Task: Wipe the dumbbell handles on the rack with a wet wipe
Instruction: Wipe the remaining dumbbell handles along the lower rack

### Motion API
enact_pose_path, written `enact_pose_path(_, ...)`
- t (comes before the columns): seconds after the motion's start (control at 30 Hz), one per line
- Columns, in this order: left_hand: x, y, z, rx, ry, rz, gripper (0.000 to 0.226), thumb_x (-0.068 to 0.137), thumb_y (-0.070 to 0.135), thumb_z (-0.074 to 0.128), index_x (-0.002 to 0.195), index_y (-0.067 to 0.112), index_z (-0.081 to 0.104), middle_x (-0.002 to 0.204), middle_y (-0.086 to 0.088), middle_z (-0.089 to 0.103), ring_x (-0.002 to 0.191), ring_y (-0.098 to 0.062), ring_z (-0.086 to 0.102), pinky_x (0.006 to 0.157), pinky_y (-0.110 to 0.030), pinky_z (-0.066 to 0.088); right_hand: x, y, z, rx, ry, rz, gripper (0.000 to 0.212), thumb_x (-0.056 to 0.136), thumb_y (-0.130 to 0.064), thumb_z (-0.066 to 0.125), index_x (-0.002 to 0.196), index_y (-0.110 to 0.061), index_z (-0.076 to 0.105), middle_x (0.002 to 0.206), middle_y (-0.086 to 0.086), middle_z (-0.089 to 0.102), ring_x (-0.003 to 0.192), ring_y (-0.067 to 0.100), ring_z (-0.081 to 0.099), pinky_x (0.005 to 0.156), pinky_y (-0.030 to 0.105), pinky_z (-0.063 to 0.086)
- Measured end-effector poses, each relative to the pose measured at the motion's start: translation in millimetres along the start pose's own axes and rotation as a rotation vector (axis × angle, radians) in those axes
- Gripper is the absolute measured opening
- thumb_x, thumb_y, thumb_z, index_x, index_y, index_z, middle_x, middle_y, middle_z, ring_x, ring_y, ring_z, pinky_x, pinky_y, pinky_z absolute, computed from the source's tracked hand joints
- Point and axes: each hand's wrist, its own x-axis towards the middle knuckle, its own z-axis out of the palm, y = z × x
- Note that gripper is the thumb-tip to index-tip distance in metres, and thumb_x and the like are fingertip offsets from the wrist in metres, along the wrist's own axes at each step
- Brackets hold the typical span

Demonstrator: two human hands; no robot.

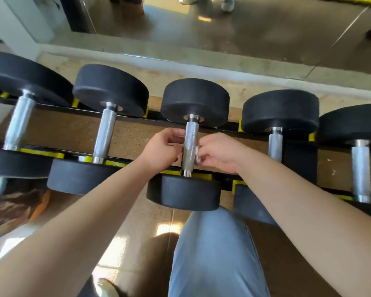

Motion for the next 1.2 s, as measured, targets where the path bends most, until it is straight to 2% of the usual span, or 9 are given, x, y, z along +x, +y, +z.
enact_pose_path(0.07,2.5,-1.6,-4.9,0.090,-0.034,0.029,0.035,0.095,0.012,0.060,0.123,0.032,0.064,0.111,0.014,0.067,0.101,-0.015,0.068,0.091,-0.040,0.059,0.6,-4.9,4.3,0.139,0.230,-0.149,0.028,0.091,0.005,0.068,0.118,0.003,0.071,0.110,0.014,0.074,0.096,0.022,0.074,0.084,0.034,0.063)
enact_pose_path(0.17,12.1,0.2,-17.1,0.205,-0.104,0.030,0.042,0.095,0.016,0.063,0.132,0.034,0.060,0.120,0.011,0.062,0.103,-0.017,0.067,0.092,-0.045,0.060,-9.3,1.8,11.1,-0.126,0.463,-0.251,0.023,0.086,-0.022,0.082,0.109,-0.019,0.079,0.098,-0.004,0.076,0.086,0.014,0.075,0.085,0.037,0.063)
enact_pose_path(0.33,26.6,8.5,-34.5,0.089,-0.290,0.009,0.045,0.094,0.006,0.064,0.137,0.018,0.056,0.111,-0.003,0.071,0.099,-0.025,0.072,0.086,-0.043,0.062,-39.1,21.6,27.8,-0.490,0.373,-0.089,0.017,0.076,-0.030,0.090,0.079,-0.018,0.077,0.085,0.001,0.075,0.074,0.020,0.076,0.082,0.048,0.063)
enact_pose_path(0.47,29.3,6.5,-37.4,-0.048,-0.406,-0.031,0.044,0.094,0.005,0.069,0.135,0.013,0.055,0.102,-0.007,0.076,0.092,-0.023,0.076,0.079,-0.035,0.063,-22.8,5.0,45.3,-0.138,0.663,-0.179,0.019,0.081,-0.022,0.084,0.098,-0.020,0.079,0.100,0.000,0.076,0.087,0.015,0.076,0.082,0.042,0.064)
enact_pose_path(0.57,34.2,11.0,-38.8,-0.068,-0.447,-0.092,0.031,0.100,0.010,0.060,0.131,0.016,0.056,0.103,-0.009,0.077,0.090,-0.020,0.077,0.072,-0.028,0.063,-12.0,-15.7,54.8,-0.306,0.815,-0.255,0.032,0.089,-0.031,0.075,0.118,-0.019,0.077,0.115,0.002,0.076,0.105,0.019,0.071,0.095,0.043,0.058)
enact_pose_path(0.83,44.9,10.2,-39.2,-0.064,-0.500,-0.141,0.037,0.101,0.006,0.055,0.135,0.017,0.061,0.103,-0.010,0.078,0.088,-0.019,0.078,0.079,-0.033,0.064,-60.2,-15.6,82.3,-0.858,0.565,0.112,0.027,0.092,-0.034,0.073,0.109,-0.013,0.078,0.094,0.003,0.073,0.083,0.018,0.068,0.078,0.037,0.058)
enact_pose_path(0.93,45.2,11.1,-40.3,-0.162,-0.558,-0.153,0.036,0.100,-0.002,0.051,0.131,0.009,0.064,0.103,-0.014,0.078,0.089,-0.022,0.078,0.075,-0.031,0.064,-51.2,-14.1,85.9,-0.712,0.756,-0.011,0.030,0.088,-0.039,0.078,0.108,-0.017,0.080,0.101,0.000,0.076,0.090,0.015,0.069,0.084,0.034,0.058)
enact_pose_path(1.07,45.6,13.5,-40.2,-0.142,-0.545,-0.142,0.022,0.102,0.005,0.054,0.114,0.016,0.070,0.096,-0.010,0.078,0.092,-0.023,0.077,0.080,-0.033,0.064,-24.1,-21.3,74.0,-0.606,0.884,-0.302,0.014,0.088,-0.032,0.078,0.094,-0.019,0.079,0.091,-0.010,0.073,0.076,-0.004,0.060,0.070,0.006,0.045)
enact_pose_path(1.2,48.2,13.1,-42.1,-0.145,-0.548,-0.172,0.024,0.103,0.004,0.049,0.112,0.015,0.069,0.100,-0.012,0.078,0.094,-0.025,0.077,0.084,-0.038,0.063,-17.3,-34.8,58.8,-0.615,0.812,-0.314,0.007,0.086,-0.029,0.080,0.091,-0.023,0.079,0.082,-0.014,0.068,0.074,-0.003,0.061,0.066,0.015,0.048)
